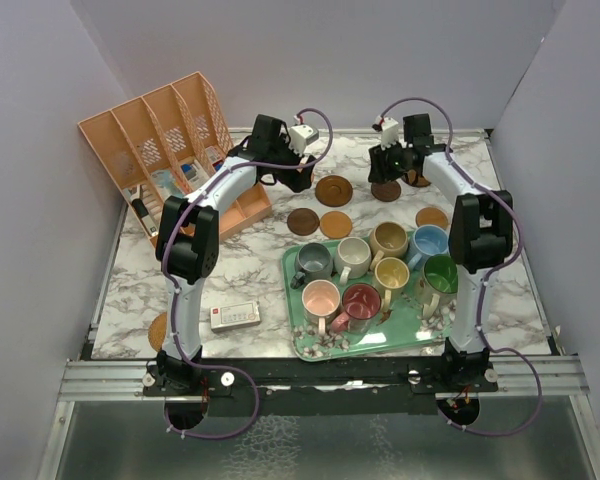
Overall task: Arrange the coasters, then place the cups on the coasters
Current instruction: Move the coaster to the center of the board.
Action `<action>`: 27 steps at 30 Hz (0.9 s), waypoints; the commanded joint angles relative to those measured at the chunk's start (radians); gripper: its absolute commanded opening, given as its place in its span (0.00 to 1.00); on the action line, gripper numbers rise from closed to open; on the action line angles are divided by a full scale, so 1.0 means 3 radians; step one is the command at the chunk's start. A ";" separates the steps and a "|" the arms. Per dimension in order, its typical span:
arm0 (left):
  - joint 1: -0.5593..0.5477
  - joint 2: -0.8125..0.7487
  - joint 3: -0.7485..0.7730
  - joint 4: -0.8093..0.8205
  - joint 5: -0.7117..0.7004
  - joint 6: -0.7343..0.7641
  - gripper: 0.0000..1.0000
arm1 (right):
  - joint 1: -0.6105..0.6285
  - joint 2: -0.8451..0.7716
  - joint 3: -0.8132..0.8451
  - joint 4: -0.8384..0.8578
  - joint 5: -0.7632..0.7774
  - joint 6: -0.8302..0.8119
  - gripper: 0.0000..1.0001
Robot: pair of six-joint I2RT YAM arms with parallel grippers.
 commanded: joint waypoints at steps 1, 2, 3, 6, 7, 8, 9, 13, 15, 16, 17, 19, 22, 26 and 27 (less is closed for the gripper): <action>-0.0006 -0.0189 -0.0021 0.0111 0.0015 -0.0074 0.77 | -0.0041 0.0257 0.0270 0.0150 0.0318 0.0113 0.43; -0.0004 -0.0194 -0.0027 0.0111 0.0022 -0.0077 0.77 | -0.0045 0.0301 0.0303 0.0147 0.0369 0.0124 0.43; -0.0005 -0.0199 -0.0029 0.0115 0.0020 -0.0079 0.77 | -0.0048 0.0338 0.0327 0.0150 0.0420 0.0140 0.42; -0.0007 -0.0210 -0.0039 0.0115 0.0020 -0.0079 0.77 | -0.0077 0.0410 0.0358 0.0192 0.0566 0.0187 0.40; -0.0004 -0.0215 -0.0044 0.0116 0.0020 -0.0080 0.77 | -0.0088 0.0428 0.0358 0.0205 0.0618 0.0202 0.39; -0.0004 -0.0216 -0.0050 0.0116 0.0023 -0.0082 0.78 | -0.0097 0.0446 0.0363 0.0206 0.0639 0.0202 0.39; -0.0003 -0.0221 -0.0054 0.0121 0.0025 -0.0085 0.78 | -0.0102 0.0457 0.0364 0.0200 0.0647 0.0182 0.39; -0.0004 -0.0226 -0.0066 0.0125 0.0030 -0.0082 0.78 | -0.0103 0.0459 0.0260 0.0192 0.0631 0.0059 0.39; -0.0004 -0.0225 -0.0075 0.0124 0.0031 -0.0080 0.78 | -0.0103 0.0433 0.0166 0.0201 0.0608 -0.0008 0.39; -0.0003 -0.0226 -0.0071 0.0126 0.0033 -0.0080 0.78 | -0.0103 0.0426 0.0122 0.0199 0.0610 -0.0032 0.39; -0.0003 -0.0226 -0.0071 0.0125 0.0030 -0.0084 0.78 | -0.0103 0.0419 0.0079 0.0191 0.0614 -0.0059 0.39; -0.0003 -0.0226 -0.0079 0.0125 0.0032 -0.0080 0.78 | -0.0104 0.0413 0.0004 0.0160 0.0616 -0.0116 0.39; -0.0003 -0.0226 -0.0076 0.0127 0.0011 -0.0064 0.78 | -0.0103 0.0386 -0.0090 0.0099 0.0573 -0.0184 0.39; -0.0006 -0.0226 -0.0070 0.0124 0.0003 -0.0056 0.78 | -0.0103 0.0267 -0.0275 0.0012 0.0381 -0.0252 0.39; -0.0004 -0.0225 -0.0068 0.0127 -0.0008 -0.0060 0.78 | -0.0103 0.0215 -0.0337 -0.0006 0.0289 -0.0276 0.39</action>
